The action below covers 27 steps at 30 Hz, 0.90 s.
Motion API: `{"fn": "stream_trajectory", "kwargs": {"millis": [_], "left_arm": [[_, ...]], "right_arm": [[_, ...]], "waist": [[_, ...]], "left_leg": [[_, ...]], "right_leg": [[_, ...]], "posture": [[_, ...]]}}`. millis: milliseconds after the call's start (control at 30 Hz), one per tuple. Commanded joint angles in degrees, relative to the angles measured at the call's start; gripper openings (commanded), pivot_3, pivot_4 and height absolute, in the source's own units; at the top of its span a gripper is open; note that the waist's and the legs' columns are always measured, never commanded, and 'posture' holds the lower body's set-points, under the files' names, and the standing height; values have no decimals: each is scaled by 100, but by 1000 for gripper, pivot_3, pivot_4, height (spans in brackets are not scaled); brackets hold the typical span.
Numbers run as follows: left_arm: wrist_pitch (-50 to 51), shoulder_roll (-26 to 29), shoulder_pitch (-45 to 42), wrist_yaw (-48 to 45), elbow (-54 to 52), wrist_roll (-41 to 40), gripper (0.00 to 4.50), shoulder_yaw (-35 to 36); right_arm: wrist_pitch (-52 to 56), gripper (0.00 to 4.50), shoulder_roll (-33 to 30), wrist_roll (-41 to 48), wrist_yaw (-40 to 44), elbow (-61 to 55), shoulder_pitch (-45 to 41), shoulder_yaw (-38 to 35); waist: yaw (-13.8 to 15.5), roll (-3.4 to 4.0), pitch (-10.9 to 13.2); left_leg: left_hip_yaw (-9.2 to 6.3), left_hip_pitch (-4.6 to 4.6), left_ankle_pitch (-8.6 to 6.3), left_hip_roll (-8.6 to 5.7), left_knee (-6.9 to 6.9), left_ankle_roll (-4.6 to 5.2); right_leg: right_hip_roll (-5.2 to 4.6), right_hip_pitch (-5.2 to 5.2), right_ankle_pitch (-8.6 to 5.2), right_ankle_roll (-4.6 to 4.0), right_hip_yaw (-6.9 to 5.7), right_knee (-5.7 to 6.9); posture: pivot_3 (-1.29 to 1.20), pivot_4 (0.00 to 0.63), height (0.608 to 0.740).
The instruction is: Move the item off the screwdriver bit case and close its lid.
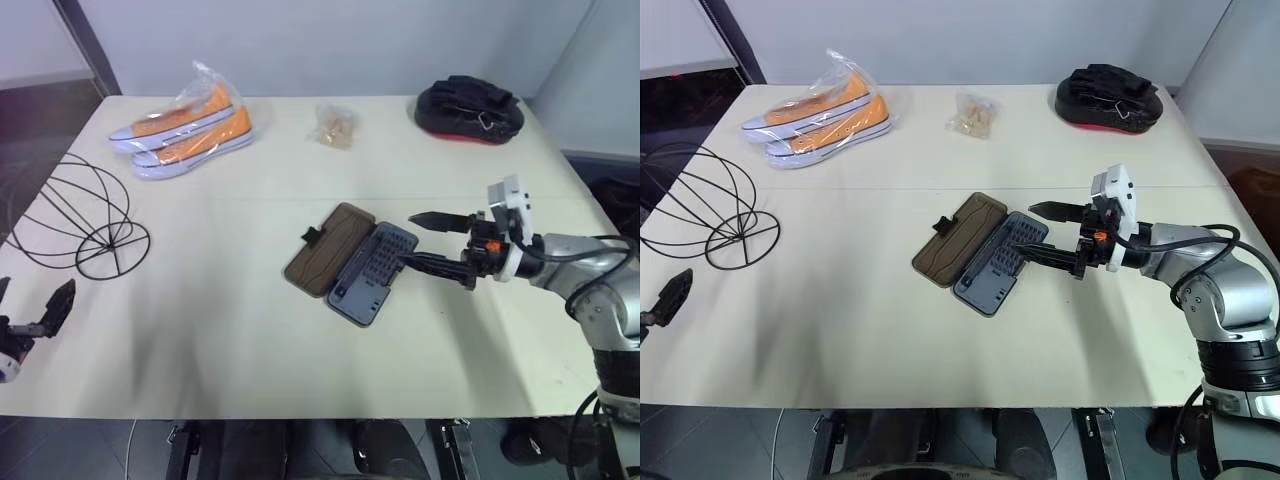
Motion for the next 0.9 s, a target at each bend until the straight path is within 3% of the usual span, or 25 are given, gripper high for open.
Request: {"fn": "stream_trajectory", "kwargs": {"millis": [33, 100, 167, 267, 333, 400, 633, 900], "left_arm": [[719, 341, 851, -945, -846, -1231, 4456, 533], [920, 676, 1039, -1216, -1072, -1486, 4456, 445], [1117, 1103, 632, -1020, -1279, -1738, 4456, 45], [1301, 1578, -634, -398, -1298, -1716, 4456, -1040], [1366, 1600, -1741, 84, -1104, -1284, 4456, -2073], [1332, 1514, -2619, 311, -860, -731, 4456, -2972], [1559, 857, -4346, 568, 328, 447, 4456, -4989], [1659, -101, -5758, 329, 1592, 1503, 4456, -6460]], "right_arm": [[-148, 4500, -6, -92, 109, 68, -106, -40], [-188, 4500, -14, -148, 145, 64, -89, -24], [-213, 4500, -47, -180, 153, 10, -46, -56], [-122, 4500, -94, -118, 70, -182, 43, -185], [-61, 4500, -159, -64, -2, -408, 192, -323], [-23, 4500, -243, -41, -90, -670, 368, -502], [389, 4500, -641, 236, -357, -1509, 948, -1161], [793, 4500, -810, 553, -821, -2242, 1698, -2077]], "waist": [[-5, 3, 1], [31, 5, 1], [85, 14, 2], [163, 31, -2], [142, 31, -4], [132, 27, -2], [48, 28, -3], [37, 20, 0]], "left_leg": [[3, 1, -1, -1, -2, 1], [3, 1, -1, -2, -2, 1], [2, 2, 0, -3, 0, 1], [0, 5, 2, -3, 7, 0], [2, 3, 2, -4, 13, 1], [5, 4, 1, -13, 14, 3], [9, 1, 0, -11, 3, 6], [6, 1, 0, -14, 17, 7]], "right_leg": [[-3, 2, -4, -7, 1, -7], [-4, 2, -5, -8, 0, -7], [-6, 4, -5, -9, -4, -4], [-1, 10, -5, -10, -8, 0], [5, 13, -4, -7, -9, 0], [6, 13, -1, -1, -9, 2], [29, -2, 10, 21, -10, 10], [34, 10, 11, 24, -14, 12]], "posture": [[0, 150, 740], [0, 150, 740], [0, 150, 740], [0, 150, 740], [0, 150, 740], [0, 150, 740], [0, 150, 740], [0, 150, 740]]}}
